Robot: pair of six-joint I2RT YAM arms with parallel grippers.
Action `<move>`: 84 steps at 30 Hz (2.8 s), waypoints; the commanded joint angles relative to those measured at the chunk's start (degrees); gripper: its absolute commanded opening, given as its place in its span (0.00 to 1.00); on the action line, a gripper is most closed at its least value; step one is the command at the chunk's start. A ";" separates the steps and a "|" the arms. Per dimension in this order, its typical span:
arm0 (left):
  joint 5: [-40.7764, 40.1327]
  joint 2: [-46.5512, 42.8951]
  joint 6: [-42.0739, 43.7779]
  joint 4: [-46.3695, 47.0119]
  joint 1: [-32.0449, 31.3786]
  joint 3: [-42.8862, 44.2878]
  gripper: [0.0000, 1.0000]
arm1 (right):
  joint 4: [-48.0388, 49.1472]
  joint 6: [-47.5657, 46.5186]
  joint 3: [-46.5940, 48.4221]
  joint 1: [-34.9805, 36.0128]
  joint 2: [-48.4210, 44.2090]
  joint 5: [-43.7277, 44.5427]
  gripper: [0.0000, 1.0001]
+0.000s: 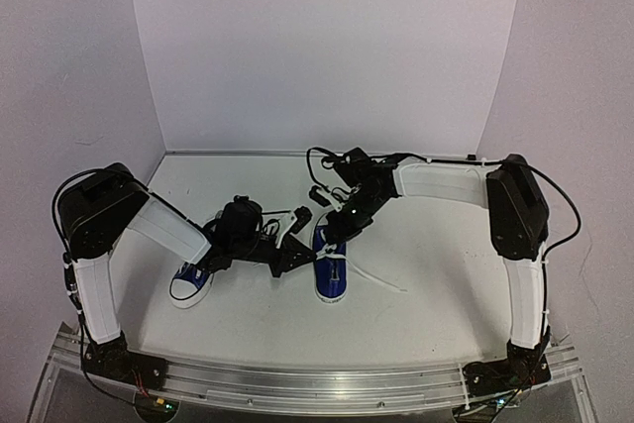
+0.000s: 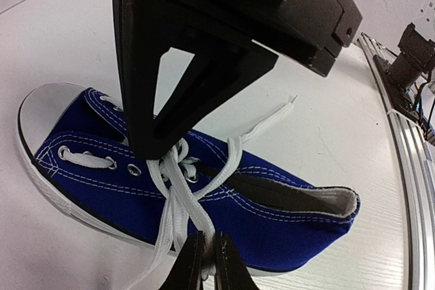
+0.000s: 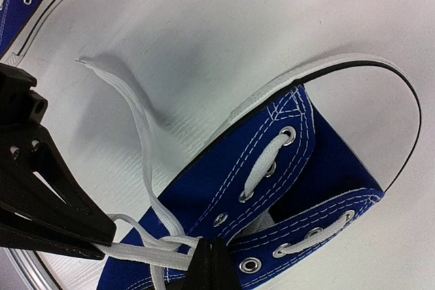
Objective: Tie the shoes
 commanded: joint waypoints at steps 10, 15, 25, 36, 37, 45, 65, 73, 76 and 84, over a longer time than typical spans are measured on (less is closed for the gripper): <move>-1.28 -1.54 3.57 -4.65 0.28 1.45 0.05 | 6.88 5.20 -5.00 -0.45 -8.22 -0.18 0.00; -1.65 -1.38 4.17 -5.71 0.28 1.79 0.04 | 9.12 6.54 -8.18 -1.56 -10.01 -2.16 0.00; -1.06 -2.82 6.62 -6.79 0.27 1.74 0.10 | 15.21 9.03 -13.92 -3.17 -12.77 -5.52 0.00; 0.99 -10.76 12.03 -13.12 3.20 6.40 0.41 | 17.23 10.09 -15.00 -3.11 -13.39 -7.75 0.00; 0.97 -10.51 12.65 -14.41 3.49 7.52 0.42 | 17.30 10.13 -15.09 -3.11 -13.42 -7.83 0.00; 3.69 -3.69 15.35 -21.16 4.38 16.32 0.43 | 17.76 10.56 -15.83 -3.17 -13.67 -7.20 0.00; -9.35 -2.98 42.68 -35.18 -5.17 20.68 0.32 | 17.99 12.57 -16.09 -4.36 -12.06 -6.47 0.00; -11.94 -0.35 44.87 -37.05 -5.80 23.45 0.27 | 18.28 12.89 -15.86 -4.59 -11.50 -7.83 0.00; -11.79 0.19 45.52 -37.79 -5.79 23.62 0.26 | 18.39 13.08 -15.78 -4.68 -11.25 -8.11 0.00; -12.31 2.07 46.05 -38.27 -5.94 24.86 0.25 | 18.49 13.20 -15.66 -4.84 -11.00 -8.52 0.00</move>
